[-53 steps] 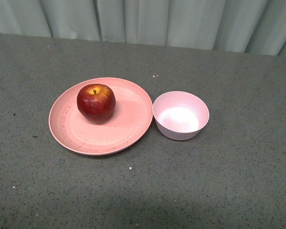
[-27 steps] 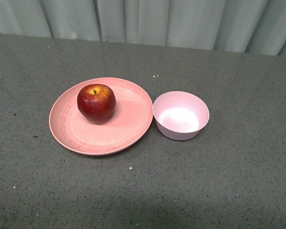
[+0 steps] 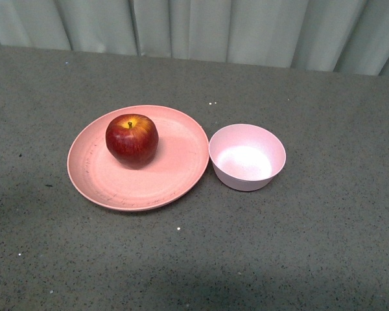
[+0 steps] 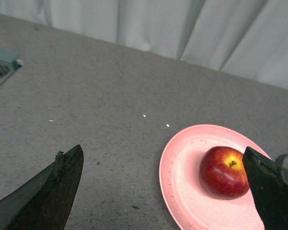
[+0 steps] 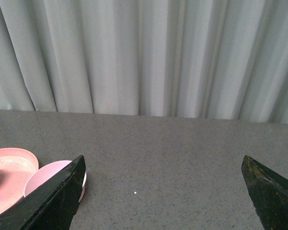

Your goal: Move apple from plate to bowl

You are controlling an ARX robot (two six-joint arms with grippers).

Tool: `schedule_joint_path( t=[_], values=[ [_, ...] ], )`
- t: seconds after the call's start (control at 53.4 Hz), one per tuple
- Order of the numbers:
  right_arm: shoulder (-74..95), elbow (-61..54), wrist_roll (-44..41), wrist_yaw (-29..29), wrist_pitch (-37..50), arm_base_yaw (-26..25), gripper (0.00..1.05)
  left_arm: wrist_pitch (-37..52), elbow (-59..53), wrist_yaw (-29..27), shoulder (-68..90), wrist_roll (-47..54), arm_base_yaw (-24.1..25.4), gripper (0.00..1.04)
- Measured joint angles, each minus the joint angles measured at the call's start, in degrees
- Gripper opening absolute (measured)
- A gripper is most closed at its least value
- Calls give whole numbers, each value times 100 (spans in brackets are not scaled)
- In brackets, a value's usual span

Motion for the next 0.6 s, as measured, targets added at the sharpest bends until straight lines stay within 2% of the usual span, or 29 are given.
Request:
schedule_joint_path(
  t=[0.206, 0.318, 0.599],
  values=[
    [0, 0, 0, 2, 0, 0, 95, -533, 1158, 352, 1394, 81, -535, 98],
    [0, 0, 0, 2, 0, 0, 95, -822, 1762, 363, 1932, 136, -772, 98],
    [0, 0, 0, 2, 0, 0, 95, -1353, 2918, 393, 3025, 79, -1051, 98]
  ],
)
